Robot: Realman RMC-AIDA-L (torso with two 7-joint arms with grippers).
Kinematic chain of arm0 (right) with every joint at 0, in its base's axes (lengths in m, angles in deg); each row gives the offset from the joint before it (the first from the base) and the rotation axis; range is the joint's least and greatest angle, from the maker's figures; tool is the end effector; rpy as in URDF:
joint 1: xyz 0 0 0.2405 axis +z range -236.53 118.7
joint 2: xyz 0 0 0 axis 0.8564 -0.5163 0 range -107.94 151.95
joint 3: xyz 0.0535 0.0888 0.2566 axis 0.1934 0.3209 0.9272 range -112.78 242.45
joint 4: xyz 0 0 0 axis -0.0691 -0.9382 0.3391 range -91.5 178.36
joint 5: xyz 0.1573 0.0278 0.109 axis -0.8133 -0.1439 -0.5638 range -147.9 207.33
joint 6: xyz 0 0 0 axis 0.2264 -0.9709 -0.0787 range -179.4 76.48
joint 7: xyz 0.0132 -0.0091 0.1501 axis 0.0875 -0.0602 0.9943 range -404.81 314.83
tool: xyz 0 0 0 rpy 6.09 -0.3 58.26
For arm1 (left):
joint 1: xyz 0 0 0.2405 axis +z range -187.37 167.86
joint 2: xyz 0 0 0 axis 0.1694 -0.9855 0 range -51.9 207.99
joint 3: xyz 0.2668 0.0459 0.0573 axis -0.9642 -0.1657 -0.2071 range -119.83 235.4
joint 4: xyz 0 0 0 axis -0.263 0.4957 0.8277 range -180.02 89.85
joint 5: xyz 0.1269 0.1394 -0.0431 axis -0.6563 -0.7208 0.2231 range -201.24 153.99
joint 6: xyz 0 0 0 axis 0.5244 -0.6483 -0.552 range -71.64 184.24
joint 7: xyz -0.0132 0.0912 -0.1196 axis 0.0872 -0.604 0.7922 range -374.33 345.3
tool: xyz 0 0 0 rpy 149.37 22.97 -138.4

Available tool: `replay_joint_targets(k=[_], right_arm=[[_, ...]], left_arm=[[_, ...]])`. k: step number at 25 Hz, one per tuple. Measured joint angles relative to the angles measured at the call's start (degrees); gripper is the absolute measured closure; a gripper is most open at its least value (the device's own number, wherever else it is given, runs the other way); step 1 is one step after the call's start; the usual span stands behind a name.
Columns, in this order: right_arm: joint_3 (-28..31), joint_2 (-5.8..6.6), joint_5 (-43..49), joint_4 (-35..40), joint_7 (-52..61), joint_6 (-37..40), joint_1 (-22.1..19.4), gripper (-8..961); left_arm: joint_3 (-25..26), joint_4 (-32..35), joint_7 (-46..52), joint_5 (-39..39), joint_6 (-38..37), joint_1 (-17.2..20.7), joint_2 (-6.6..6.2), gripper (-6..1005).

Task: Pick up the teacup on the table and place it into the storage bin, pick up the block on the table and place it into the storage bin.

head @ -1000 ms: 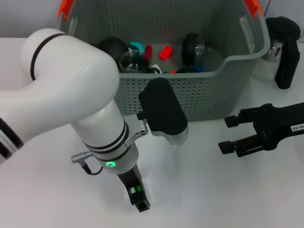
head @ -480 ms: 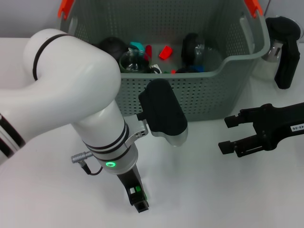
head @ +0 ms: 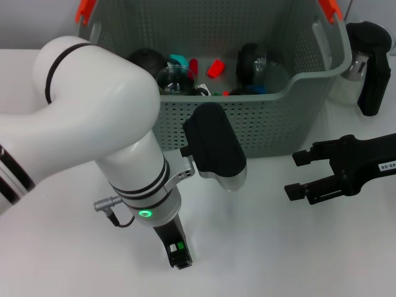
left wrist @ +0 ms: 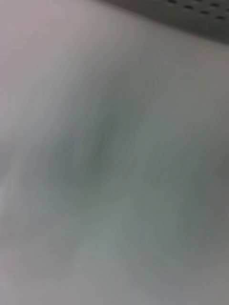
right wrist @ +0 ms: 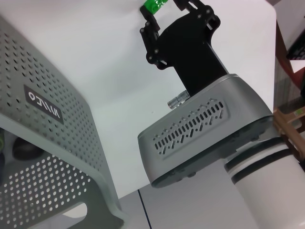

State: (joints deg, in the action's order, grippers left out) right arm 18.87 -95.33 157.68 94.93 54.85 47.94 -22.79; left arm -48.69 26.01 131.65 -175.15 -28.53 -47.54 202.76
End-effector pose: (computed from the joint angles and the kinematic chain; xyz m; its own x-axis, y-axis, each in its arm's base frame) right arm 0.2335 0.3383 0.0036 0.8766 -0.4391 -0.1971 -0.4486 -0.8937 -0.0042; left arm -0.1767 0.2969 -0.1187 0.7830 0.3100 -0.5393 0.2337 -0.9501 -0.2068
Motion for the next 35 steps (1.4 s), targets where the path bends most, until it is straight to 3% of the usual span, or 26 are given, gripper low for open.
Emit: replay_joint_targets(k=[11, 13, 16, 20, 23, 25, 29, 35], right_arm=[[0.1, 0.02, 0.0, 0.0, -0.06, -0.41, 0.0, 26], [0.09, 0.12, 0.0, 0.0, -0.08, -0.45, 0.03, 26], [0.09, 0.28, 0.0, 0.0, -0.09, -0.44, 0.05, 26], [0.08, 0.42, 0.0, 0.0, -0.11, -0.13, 0.07, 26], [0.03, 0.53, 0.0, 0.02, -0.28, -0.06, 0.08, 26], [0.02, 0.6, 0.0, 0.14, -0.43, -0.04, 0.21, 26], [0.07, 0.43, -0.06, 0.33, -0.59, -0.4, 0.86, 26], [0.13, -0.13, -0.39, 0.16, -0.8, -2.53, 2.14, 26]], left_arm=[[2.48, 5.47, 0.44, 0.44, -3.59, 0.17, -0.2, 583], [6.96, 9.29, -0.34, 1.44, -6.13, 0.45, -0.22, 579], [18.09, 14.5, -3.31, 6.84, -9.77, 0.94, -0.25, 573], [40.98, 16.19, -10.44, 21.95, -14.86, 0.36, -0.76, 566], [52.5, 15.17, -14.95, 28.6, -14.59, -0.55, -1.79, 560], [56.81, 13.28, -17.01, 30.68, -12.37, -1.19, -2.96, 556], [58.85, 6.56, -19.59, 32.19, -3.05, -2.26, -5.12, 548], [58.64, -5.33, -24.44, 33.72, 6.95, -4.26, -6.01, 537]])
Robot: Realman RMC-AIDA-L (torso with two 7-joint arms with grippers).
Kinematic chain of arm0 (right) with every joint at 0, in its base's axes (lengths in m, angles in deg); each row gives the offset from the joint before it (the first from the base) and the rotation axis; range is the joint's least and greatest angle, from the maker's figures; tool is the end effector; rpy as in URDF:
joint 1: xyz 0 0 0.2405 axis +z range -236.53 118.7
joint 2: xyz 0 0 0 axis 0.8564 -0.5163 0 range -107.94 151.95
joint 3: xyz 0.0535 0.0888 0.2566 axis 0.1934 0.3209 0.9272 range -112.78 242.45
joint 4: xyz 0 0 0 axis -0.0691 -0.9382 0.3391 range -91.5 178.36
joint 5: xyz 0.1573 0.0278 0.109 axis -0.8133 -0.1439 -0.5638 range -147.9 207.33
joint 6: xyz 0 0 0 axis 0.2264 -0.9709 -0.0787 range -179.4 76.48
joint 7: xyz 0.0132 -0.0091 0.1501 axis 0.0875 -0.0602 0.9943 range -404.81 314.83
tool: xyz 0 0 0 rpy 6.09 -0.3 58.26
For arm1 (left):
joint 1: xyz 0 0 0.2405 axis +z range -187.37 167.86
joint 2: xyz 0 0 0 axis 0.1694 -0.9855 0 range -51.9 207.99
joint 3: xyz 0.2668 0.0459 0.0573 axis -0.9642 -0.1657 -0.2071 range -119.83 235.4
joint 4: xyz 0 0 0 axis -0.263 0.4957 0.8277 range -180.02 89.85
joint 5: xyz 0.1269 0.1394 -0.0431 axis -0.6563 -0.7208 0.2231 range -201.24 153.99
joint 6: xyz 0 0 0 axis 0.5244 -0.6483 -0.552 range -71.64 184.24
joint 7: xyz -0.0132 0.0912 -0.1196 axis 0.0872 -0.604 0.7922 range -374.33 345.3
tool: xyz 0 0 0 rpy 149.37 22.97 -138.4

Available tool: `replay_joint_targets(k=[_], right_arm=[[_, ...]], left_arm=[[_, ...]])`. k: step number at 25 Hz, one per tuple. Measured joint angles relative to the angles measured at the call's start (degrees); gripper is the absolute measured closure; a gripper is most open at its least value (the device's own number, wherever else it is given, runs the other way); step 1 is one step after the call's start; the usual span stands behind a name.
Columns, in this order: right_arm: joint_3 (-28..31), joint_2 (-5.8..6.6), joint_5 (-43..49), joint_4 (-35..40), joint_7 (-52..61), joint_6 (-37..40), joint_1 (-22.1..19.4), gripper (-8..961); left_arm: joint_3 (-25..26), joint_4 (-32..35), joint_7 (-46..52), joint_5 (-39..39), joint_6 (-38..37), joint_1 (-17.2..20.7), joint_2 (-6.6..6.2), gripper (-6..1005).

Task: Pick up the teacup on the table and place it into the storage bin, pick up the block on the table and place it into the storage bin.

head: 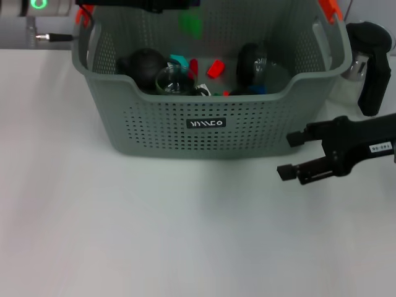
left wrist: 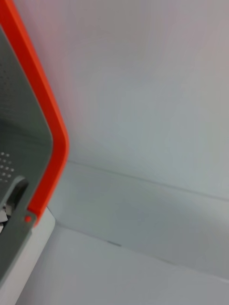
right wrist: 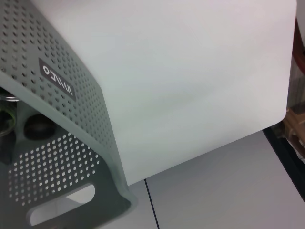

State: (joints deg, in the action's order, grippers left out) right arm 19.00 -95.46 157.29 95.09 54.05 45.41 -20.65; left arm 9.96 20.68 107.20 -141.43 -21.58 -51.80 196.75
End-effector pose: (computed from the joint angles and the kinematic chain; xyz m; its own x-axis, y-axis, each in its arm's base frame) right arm 0.2209 0.3535 0.0040 0.8959 -0.3898 -0.2130 -0.4084 -0.9114 -0.0499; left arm -0.1426 0.4233 0.0524 0.7588 0.3831 0.5266 0.5824 -0.7612 -0.2854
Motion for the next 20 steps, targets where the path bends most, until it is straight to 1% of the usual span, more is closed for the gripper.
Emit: replay_joint_targets(k=[3, 7, 12, 14, 16, 19, 20], right_arm=[[-0.02, -0.02, 0.16, 0.05, -0.04, -0.37, 0.38, 26], [-0.04, 0.04, 0.04, 0.25, -0.41, -0.37, 0.48, 26], [0.26, 0.04, -0.07, 0.28, -0.67, -0.4, 0.56, 26], [0.95, 0.01, -0.5, 0.28, -0.68, -0.28, 0.59, 26], [1.78, 0.04, -1.7, 0.24, -0.69, -0.17, 0.46, 26], [2.21, 0.17, -4.45, -0.06, -0.74, -0.49, -0.21, 26], [2.24, 0.17, -5.15, -0.08, -0.77, -0.64, -0.41, 26]], left_arm=[[0.3, -3.01, -0.73, 0.23, 0.66, -0.8, -0.5, 531], [0.37, -2.87, -1.04, 0.45, 1.37, -0.33, -0.21, 376], [0.47, -2.73, -2.32, 1.07, 1.88, 0.67, -0.13, 189], [0.49, -1.59, -2.87, 3.14, 0.26, 1.79, -0.1, 116], [0.54, -0.23, -5.28, 8.27, -4.43, 4.17, 0.12, 89], [0.53, 0.07, -10.82, 15.8, -11.7, 8.01, 0.9, 49], [0.53, -0.03, -12.99, 18.06, -14.23, 9.77, 1.39, 36]])
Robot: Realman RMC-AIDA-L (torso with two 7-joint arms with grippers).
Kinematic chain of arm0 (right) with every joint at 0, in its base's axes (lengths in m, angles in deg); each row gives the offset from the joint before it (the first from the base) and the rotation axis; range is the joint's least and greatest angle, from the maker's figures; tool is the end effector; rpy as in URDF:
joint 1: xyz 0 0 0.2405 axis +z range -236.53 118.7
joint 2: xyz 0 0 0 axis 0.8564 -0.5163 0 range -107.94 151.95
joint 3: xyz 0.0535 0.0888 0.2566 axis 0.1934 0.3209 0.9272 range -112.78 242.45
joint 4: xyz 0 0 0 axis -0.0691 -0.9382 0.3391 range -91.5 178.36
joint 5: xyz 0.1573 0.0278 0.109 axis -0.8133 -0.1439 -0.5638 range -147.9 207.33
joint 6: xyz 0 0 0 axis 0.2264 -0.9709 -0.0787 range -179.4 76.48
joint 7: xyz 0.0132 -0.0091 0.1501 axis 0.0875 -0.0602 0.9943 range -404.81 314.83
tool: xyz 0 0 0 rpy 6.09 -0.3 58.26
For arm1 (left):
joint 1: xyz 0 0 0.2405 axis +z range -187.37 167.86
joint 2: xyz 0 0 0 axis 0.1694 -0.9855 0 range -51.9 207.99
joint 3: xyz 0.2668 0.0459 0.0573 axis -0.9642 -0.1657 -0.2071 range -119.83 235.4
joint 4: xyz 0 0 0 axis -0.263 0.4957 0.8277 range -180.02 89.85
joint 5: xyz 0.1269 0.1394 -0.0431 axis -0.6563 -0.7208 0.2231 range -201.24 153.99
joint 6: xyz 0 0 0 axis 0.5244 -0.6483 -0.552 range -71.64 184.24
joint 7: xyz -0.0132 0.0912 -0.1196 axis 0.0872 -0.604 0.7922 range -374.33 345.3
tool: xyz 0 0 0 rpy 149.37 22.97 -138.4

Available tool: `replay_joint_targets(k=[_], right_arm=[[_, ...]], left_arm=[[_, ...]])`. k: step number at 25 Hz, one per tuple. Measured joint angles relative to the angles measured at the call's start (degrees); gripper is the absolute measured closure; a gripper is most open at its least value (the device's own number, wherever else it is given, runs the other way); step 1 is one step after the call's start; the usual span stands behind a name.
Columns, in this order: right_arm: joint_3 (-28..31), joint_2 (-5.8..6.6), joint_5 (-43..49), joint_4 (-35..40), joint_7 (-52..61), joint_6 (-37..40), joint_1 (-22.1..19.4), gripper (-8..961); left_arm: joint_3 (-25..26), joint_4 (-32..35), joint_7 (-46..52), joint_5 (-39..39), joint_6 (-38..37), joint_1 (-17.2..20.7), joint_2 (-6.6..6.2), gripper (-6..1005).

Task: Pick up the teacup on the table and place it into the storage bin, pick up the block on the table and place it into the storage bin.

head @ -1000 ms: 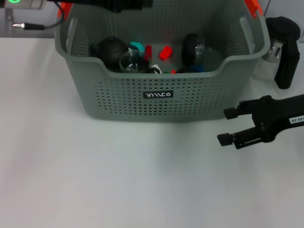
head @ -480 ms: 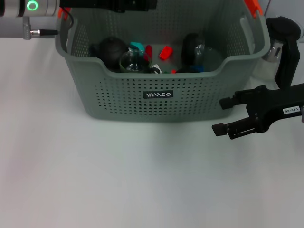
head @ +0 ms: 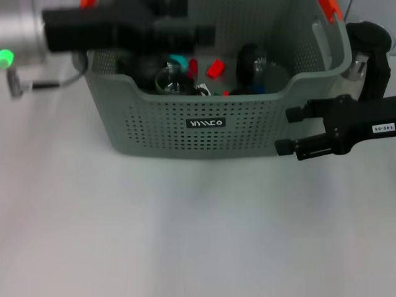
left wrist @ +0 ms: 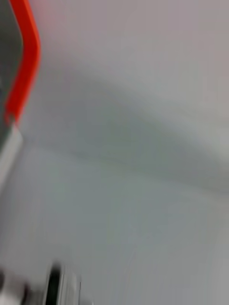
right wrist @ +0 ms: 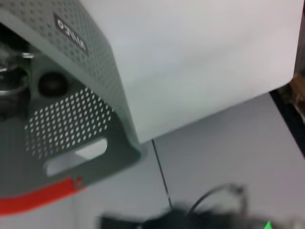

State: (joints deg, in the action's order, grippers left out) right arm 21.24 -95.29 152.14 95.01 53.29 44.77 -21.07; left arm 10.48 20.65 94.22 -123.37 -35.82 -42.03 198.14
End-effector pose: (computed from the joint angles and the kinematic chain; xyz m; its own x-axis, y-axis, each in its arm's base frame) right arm 0.2135 0.3595 0.0137 0.8703 -0.3692 -0.3260 -0.4121 -0.9083 -0.0715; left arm -0.1588 0.3593 0.0511 0.7114 0.2757 0.6464 0.4363 -0.8944 -0.0987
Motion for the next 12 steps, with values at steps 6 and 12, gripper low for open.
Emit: replay_joint_targets(k=[6, 12], right_arm=[[-0.53, -0.17, -0.68, -0.04, 0.01, 0.44, -0.21, 26], [-2.43, 0.11, 0.07, -0.15, -1.21, 0.47, -0.71, 26]], left_arm=[[-0.93, -1.2, -6.98, 2.14, -6.9, 6.64, 2.1, 38], [-5.52, -7.14, -13.0, 1.06, -9.87, 8.83, 2.91, 39]])
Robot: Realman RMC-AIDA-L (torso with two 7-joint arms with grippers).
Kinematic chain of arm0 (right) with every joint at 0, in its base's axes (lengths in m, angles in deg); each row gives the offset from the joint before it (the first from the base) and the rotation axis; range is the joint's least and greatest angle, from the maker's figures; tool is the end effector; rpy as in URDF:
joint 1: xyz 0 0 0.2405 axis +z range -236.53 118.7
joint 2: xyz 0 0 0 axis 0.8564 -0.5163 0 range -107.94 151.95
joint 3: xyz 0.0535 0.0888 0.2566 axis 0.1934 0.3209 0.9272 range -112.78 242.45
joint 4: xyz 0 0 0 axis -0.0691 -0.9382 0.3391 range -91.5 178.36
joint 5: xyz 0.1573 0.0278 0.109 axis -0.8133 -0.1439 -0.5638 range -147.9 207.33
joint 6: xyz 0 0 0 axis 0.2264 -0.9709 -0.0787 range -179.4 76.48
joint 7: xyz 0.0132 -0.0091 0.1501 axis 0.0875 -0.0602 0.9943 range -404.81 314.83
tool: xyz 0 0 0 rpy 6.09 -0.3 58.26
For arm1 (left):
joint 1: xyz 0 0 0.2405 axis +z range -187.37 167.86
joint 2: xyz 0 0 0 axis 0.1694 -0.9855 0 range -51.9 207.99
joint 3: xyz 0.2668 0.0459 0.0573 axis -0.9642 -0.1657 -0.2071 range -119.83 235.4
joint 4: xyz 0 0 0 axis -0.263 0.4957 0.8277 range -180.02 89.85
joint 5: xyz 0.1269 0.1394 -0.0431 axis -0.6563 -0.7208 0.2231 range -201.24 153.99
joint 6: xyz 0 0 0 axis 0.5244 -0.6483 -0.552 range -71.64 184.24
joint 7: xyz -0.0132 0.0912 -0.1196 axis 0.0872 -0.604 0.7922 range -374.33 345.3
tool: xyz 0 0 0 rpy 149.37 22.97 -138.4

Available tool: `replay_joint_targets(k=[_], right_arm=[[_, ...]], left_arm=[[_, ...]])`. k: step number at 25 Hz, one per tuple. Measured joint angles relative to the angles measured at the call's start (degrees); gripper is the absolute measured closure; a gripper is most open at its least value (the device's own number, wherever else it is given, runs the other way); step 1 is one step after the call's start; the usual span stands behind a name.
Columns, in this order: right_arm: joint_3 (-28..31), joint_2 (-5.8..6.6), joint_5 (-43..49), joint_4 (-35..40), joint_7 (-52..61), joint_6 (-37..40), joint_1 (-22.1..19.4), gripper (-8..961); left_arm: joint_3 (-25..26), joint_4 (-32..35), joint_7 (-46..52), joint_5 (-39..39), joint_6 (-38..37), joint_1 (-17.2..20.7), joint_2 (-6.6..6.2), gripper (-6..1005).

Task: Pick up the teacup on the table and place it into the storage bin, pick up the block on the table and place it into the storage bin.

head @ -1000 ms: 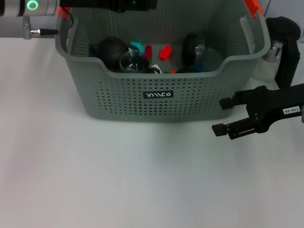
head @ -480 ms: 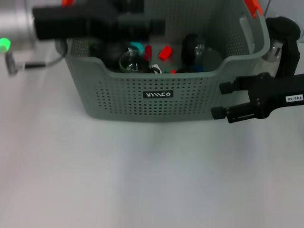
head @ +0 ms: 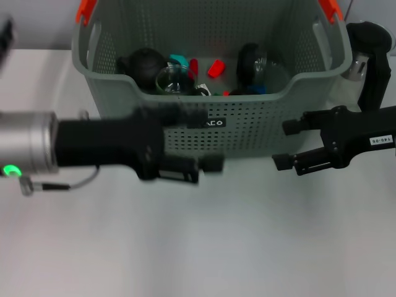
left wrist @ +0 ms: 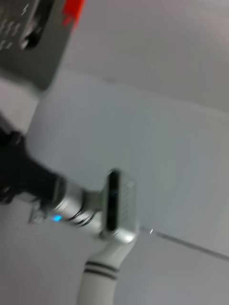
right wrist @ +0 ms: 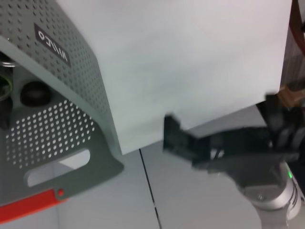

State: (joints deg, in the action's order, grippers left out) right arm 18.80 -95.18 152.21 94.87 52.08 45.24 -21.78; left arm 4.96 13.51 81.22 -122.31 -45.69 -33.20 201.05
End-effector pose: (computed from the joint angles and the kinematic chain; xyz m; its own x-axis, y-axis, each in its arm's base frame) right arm 0.2166 0.3529 0.0081 0.8886 -0.3550 -0.2906 -0.3851 -0.9214 -0.0519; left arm -0.1973 0.2918 0.0000 0.7227 0.3152 0.6151 0.3433 -0.9361 0.0764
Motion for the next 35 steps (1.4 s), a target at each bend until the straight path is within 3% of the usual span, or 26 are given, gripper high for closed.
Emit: replay_joint_targets(k=[7, 14, 35], right_arm=[[1.15, 0.44, 0.17, -0.21, -3.96, -0.74, -2.46, 26], [1.42, 0.56, 0.15, -1.44, -4.95, -0.57, -4.64, 26], [1.07, 0.76, 1.29, -5.17, -7.3, -0.66, -4.79, 26]], left_arm=[[-1.92, -7.84, -6.41, -4.72, 2.01, -1.35, 0.75, 41], [-2.08, -15.14, -11.45, -5.21, 5.05, -3.29, 0.66, 43], [-2.39, -21.85, -17.81, -6.41, 8.79, -4.23, 1.28, 47]])
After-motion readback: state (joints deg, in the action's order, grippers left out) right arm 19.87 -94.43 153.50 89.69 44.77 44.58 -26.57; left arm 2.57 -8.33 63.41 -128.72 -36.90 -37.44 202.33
